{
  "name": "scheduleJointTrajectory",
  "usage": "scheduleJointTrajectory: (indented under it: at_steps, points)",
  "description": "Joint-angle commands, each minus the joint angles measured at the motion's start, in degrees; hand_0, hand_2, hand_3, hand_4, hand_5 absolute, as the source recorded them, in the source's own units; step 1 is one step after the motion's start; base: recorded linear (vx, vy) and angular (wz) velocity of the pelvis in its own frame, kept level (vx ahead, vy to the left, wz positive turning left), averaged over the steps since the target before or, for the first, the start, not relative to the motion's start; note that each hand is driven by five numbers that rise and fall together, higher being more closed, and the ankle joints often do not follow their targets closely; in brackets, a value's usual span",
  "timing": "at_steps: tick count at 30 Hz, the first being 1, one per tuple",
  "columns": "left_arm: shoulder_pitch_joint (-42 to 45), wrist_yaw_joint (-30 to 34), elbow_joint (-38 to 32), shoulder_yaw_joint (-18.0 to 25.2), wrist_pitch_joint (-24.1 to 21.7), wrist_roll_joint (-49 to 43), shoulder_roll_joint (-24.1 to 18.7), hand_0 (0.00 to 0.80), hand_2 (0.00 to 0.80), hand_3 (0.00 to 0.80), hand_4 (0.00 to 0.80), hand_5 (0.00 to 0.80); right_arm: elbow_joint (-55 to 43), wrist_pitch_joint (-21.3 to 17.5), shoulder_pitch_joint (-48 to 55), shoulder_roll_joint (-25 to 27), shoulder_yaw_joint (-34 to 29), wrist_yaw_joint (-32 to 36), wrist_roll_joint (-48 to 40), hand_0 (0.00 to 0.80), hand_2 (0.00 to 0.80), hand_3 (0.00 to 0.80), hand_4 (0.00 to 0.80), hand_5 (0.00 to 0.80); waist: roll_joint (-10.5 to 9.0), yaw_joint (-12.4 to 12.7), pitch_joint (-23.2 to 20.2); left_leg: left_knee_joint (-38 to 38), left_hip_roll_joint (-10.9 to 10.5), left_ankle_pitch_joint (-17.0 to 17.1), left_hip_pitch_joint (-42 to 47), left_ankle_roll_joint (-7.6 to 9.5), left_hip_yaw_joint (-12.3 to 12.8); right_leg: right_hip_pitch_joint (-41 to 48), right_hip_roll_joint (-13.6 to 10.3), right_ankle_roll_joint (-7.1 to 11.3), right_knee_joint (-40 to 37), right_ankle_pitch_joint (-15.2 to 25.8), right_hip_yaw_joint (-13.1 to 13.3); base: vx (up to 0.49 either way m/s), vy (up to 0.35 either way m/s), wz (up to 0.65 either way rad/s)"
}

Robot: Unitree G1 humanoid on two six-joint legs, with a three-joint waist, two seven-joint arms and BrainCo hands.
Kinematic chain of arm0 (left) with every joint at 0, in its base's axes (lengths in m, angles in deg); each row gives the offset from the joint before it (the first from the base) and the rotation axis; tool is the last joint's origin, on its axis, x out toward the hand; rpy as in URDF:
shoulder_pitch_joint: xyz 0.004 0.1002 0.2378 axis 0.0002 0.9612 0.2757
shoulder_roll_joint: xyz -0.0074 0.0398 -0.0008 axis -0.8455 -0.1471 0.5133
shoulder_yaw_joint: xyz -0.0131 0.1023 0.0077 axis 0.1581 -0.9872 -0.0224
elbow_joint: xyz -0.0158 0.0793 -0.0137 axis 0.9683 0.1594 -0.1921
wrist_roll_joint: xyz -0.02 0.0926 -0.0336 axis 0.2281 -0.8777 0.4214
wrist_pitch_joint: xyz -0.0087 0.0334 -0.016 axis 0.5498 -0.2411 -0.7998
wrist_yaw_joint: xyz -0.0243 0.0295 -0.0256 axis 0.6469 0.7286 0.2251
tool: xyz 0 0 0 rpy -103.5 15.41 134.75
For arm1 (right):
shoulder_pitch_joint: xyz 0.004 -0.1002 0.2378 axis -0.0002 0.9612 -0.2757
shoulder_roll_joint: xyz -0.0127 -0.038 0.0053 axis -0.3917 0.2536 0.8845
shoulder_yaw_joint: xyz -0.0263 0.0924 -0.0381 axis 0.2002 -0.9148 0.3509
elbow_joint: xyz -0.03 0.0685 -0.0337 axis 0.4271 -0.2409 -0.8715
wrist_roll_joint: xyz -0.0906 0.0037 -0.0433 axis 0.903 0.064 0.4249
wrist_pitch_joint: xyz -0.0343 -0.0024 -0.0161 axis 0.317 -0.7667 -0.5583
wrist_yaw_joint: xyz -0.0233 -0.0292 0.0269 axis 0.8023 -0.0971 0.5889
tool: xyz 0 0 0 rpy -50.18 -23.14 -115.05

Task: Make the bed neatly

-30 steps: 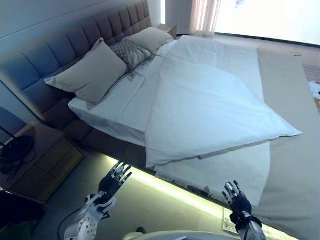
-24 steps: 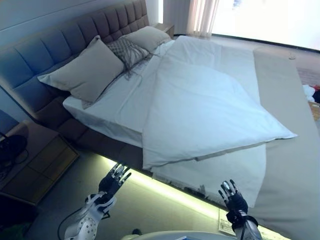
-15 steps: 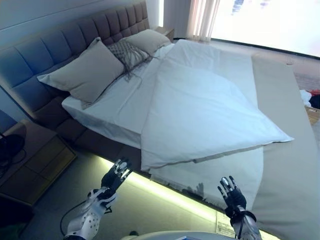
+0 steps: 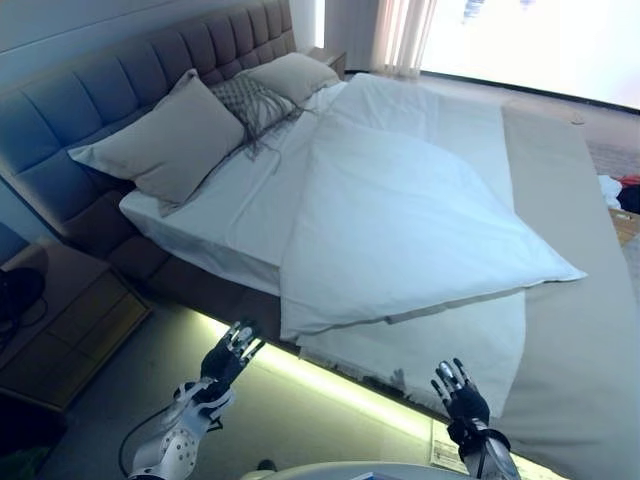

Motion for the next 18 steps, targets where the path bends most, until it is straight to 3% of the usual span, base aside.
scheduleJointTrajectory:
  at_steps: [1, 3, 7, 11, 13, 15, 18]
  points:
    - [-1.5, 1.4, -1.6, 0.8, -3.6, 1.4, 0.6, 0.0, 0.0, 0.0, 0.0, 0.0, -2.9, -1.2, -2.8, 0.3, -0.7, 0.8, -0.3, 0.0, 0.0, 0.0, 0.0, 0.0, 1.0, 1.0, 1.7, 1.8, -1.0, -2.5, -0.3, 2.65, 2.5, -4.6, -0.3, 0.53, 2.7, 5.0, -2.5, 0.103, 0.148, 0.0]
    - [-0.4, 1.4, -2.2, 1.3, -3.5, 1.9, 0.4, 0.0, 0.0, 0.0, 0.0, 0.0, -3.2, -0.8, -2.2, 0.1, -0.9, 0.6, 0.4, 0.0, 0.0, 0.0, 0.0, 0.0, 1.0, 1.1, 1.8, 2.4, -1.6, -3.0, -0.1, 3.3, 2.2, -4.7, -0.9, 0.78, 4.2, 4.5, -1.9, 0.097, 0.113, 0.01]
    - [0.2, 2.4, -1.9, 2.1, -3.7, 1.6, -0.7, 0.0, 0.0, 0.0, 0.0, 0.0, -3.5, -2.8, -1.7, -0.2, -1.3, 0.4, -0.4, 0.0, 0.0, 0.0, 0.0, 0.0, 0.38, 1.2, 3.6, 8.9, -4.5, -5.8, -1.8, 6.57, 0.8, -8.3, -3.7, 0.95, 16.4, 5.7, 0.1, 0.073, 0.15, 0.04]
    - [-1.7, 3.9, 0.8, 1.6, -3.3, 0.6, -1.3, 0.0, 0.0, 0.0, 0.0, 0.0, -4.3, -5.2, -1.6, -0.2, -2.0, -0.2, -2.5, 0.0, 0.0, 0.0, 0.0, 0.0, 2.22, 0.6, 5.5, 13.3, -6.7, -8.5, -2.5, 10.54, -1.4, -15.3, -4.6, -0.57, 37.4, 11.0, 3.8, 0.076, 0.23, 0.16]
    - [-2.2, 4.1, 1.1, 2.3, -2.5, 0.5, -2.2, 0.0, 0.0, 0.0, 0.0, 0.0, -4.0, -5.4, -0.5, -0.2, -2.9, 0.8, -3.6, 0.0, 0.0, 0.0, 0.0, 0.0, 3.47, 0.0, 6.6, 14.8, -6.8, -9.7, -1.7, 11.03, -1.0, -20.2, -4.4, -0.25, 47.1, 13.9, 4.2, 0.118, 0.228, 0.5]
    - [-2.0, 3.7, 0.0, 3.6, -1.2, 1.1, -2.7, 0.0, 0.0, 0.0, 0.0, 0.0, -3.8, -5.0, 0.1, -0.3, -3.2, 1.5, -3.2, 0.0, 0.0, 0.0, 0.0, 0.0, 3.17, -0.1, 7.0, 15.2, -7.0, -10.1, -0.9, 10.59, -0.3, -21.6, -5.4, 0.06, 45.6, 14.3, 3.3, 0.184, 0.005, 0.33]
    - [-0.8, 1.9, -3.3, 4.3, 0.2, 1.9, -3.0, 0.0, 0.0, 0.0, 0.0, 0.0, -3.7, -5.2, 0.8, -0.7, -3.8, 2.2, -2.8, 0.0, 0.0, 0.0, 0.0, 0.0, 0.23, -0.9, 7.0, 15.2, -8.8, -12.4, 1.2, 9.01, -1.7, -20.8, -7.2, 1.74, 28.9, 18.1, 2.3, 0.331, -0.242, -0.02]
